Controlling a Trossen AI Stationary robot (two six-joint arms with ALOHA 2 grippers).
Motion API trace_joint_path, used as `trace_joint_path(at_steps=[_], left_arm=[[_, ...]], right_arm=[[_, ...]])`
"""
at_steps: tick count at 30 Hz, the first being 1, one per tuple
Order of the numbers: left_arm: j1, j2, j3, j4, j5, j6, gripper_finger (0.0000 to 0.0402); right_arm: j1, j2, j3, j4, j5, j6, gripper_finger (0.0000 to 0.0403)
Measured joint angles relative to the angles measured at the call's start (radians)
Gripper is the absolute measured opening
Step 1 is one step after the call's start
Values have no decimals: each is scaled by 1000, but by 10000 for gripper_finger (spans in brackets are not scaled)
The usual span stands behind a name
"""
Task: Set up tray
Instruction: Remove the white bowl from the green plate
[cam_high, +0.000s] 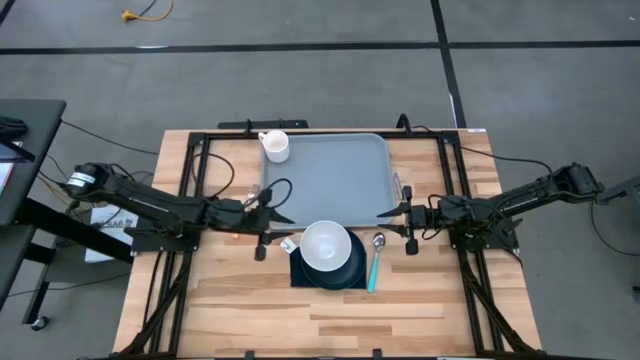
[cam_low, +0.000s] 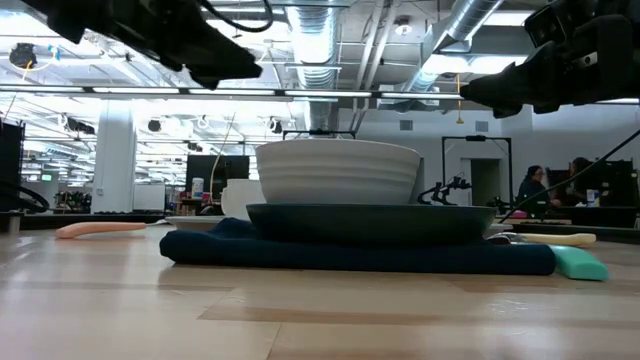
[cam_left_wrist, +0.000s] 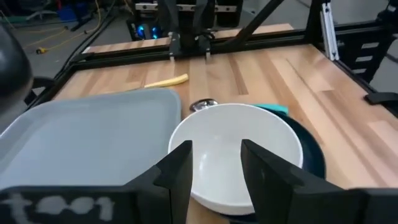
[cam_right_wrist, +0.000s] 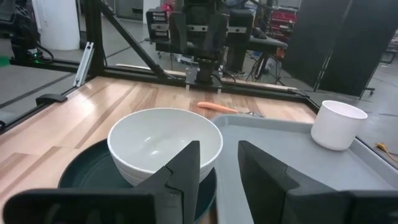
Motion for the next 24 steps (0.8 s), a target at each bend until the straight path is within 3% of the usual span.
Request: trace_joint_path(at_steps=[19, 24], left_arm=[[0, 46, 58, -37, -8, -11, 125], [0, 46, 58, -55, -8, -39, 125]], right_arm=[[6, 3, 0, -1, 0, -2, 102], [44, 61, 0, -4, -1, 0, 102]])
